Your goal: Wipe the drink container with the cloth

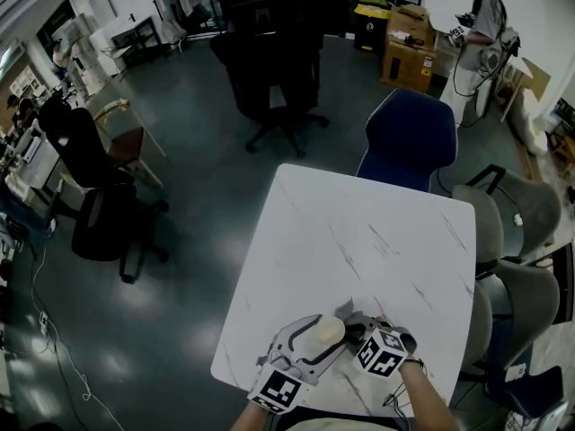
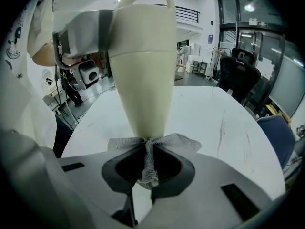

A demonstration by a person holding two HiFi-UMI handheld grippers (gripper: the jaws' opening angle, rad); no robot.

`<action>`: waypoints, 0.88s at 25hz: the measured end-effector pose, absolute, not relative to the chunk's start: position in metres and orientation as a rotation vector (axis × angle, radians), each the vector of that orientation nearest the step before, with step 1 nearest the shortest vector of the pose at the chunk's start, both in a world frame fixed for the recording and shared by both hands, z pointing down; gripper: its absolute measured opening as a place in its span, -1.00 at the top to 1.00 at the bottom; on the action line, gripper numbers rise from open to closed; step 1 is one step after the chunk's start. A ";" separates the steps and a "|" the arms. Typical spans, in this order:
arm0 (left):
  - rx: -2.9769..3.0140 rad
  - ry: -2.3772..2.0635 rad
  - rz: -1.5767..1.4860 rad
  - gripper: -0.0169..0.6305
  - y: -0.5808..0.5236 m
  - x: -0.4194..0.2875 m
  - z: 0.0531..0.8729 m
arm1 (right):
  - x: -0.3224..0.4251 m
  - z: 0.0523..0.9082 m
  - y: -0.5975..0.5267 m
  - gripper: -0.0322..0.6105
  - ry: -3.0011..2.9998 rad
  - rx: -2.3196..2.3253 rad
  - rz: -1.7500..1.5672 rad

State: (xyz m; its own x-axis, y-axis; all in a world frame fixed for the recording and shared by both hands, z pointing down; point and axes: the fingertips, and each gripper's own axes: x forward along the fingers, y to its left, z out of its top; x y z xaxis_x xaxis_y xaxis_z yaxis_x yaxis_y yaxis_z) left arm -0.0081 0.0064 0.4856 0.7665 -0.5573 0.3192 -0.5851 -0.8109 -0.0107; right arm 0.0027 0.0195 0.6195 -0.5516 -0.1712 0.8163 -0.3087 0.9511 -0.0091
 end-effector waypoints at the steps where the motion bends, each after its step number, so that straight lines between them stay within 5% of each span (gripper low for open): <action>1: 2.877 -0.924 0.472 0.07 0.007 -0.008 0.486 | 0.002 0.621 0.020 0.76 -2.165 0.340 0.187; 22: 3.022 -0.388 0.491 0.09 0.017 -0.005 0.486 | 0.005 0.610 0.021 0.76 -2.190 0.321 0.177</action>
State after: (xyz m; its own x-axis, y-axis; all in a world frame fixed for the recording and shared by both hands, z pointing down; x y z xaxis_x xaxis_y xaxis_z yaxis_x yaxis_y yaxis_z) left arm -0.0054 0.0169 0.4857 0.9178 -0.2373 0.3182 -0.2551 -0.9668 0.0148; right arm 0.0047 0.0206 0.6099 -0.5711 -0.1651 0.8041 -0.2920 0.9564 -0.0110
